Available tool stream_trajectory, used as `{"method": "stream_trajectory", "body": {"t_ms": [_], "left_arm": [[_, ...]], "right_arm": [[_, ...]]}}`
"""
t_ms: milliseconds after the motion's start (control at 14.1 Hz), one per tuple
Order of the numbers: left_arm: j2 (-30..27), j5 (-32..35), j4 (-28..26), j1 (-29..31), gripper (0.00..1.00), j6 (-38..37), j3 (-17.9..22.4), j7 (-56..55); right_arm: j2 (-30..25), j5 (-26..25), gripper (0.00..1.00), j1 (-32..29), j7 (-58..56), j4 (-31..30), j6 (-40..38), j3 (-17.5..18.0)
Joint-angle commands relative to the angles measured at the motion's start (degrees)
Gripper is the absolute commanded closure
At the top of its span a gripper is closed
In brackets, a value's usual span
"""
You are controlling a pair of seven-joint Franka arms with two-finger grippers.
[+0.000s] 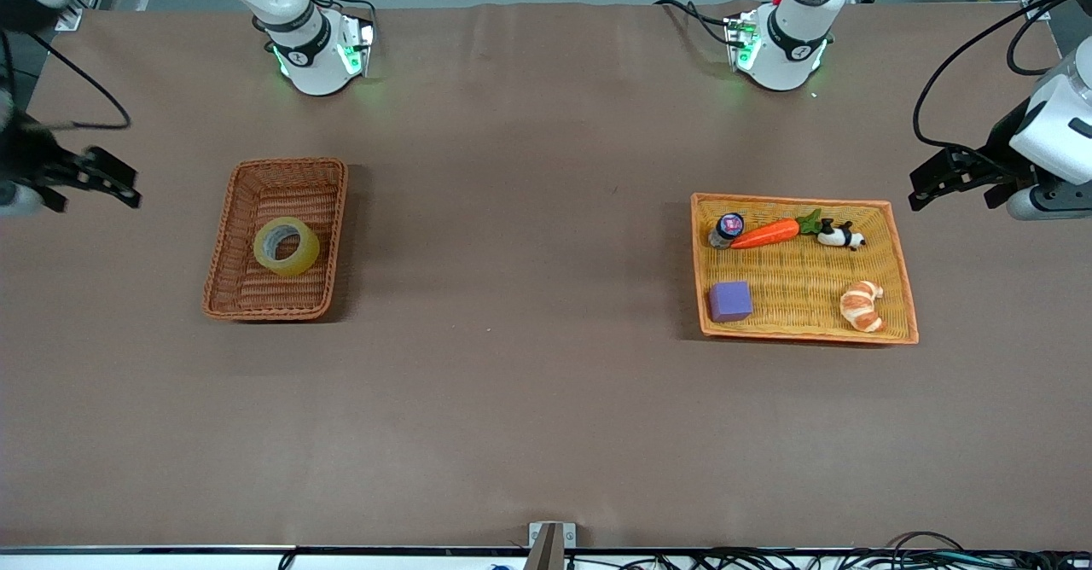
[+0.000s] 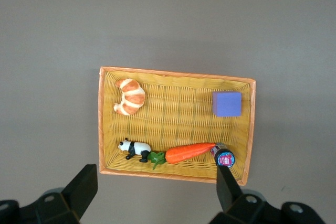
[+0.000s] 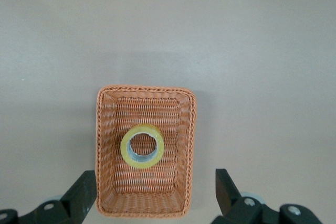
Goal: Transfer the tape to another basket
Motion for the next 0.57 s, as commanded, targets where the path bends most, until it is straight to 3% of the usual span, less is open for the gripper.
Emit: {"method": "stream_trajectory", "body": {"t_ms": [0,142,497], "left_arm": [[0.6,1.1,1.5,0.1,0.00,-0.2,0.0,0.5],[0.7,1.0,1.5,0.0,0.00,-0.2,0.0,0.4],[0.4,0.6,1.0,-0.2,0.00,-0.3,-0.1,0.3]], "right_arm": [[1.3,1.3,0.00,-2.1,-1.0,8.9,-6.8,1.2],[1.8,1.3,0.00,-2.1,-0.5,11.5,-8.5,1.0],[1.6,1.3,0.00,-2.1,-0.4,9.5,-7.8,0.7]]}}
